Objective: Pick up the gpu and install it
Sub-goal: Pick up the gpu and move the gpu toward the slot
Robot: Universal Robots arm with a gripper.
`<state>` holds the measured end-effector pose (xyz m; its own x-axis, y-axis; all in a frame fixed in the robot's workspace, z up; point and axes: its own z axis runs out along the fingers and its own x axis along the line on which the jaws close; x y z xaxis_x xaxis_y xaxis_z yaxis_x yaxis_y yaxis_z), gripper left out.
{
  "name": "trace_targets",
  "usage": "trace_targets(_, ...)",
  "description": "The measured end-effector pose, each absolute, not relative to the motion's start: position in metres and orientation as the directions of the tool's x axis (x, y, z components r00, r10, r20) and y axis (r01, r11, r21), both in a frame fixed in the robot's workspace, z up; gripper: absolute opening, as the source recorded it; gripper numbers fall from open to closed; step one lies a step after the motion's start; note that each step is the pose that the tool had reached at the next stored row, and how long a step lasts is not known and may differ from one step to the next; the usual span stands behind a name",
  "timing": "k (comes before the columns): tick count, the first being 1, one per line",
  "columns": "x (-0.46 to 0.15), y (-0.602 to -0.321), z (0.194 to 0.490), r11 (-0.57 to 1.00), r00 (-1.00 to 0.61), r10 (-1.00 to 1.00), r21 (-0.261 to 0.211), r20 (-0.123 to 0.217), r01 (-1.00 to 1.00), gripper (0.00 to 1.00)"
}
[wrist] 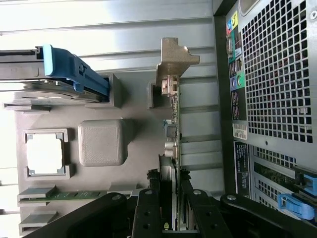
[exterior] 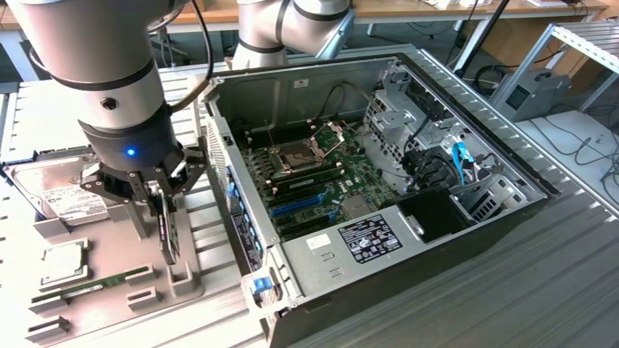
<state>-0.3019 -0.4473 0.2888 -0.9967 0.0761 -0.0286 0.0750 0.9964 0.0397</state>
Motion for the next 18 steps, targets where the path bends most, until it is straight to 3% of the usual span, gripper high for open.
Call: trace_targets(18,-0.302,-0.447,0.301,0.996,-0.997,0.076,0.038,-0.029,0.075,0.26)
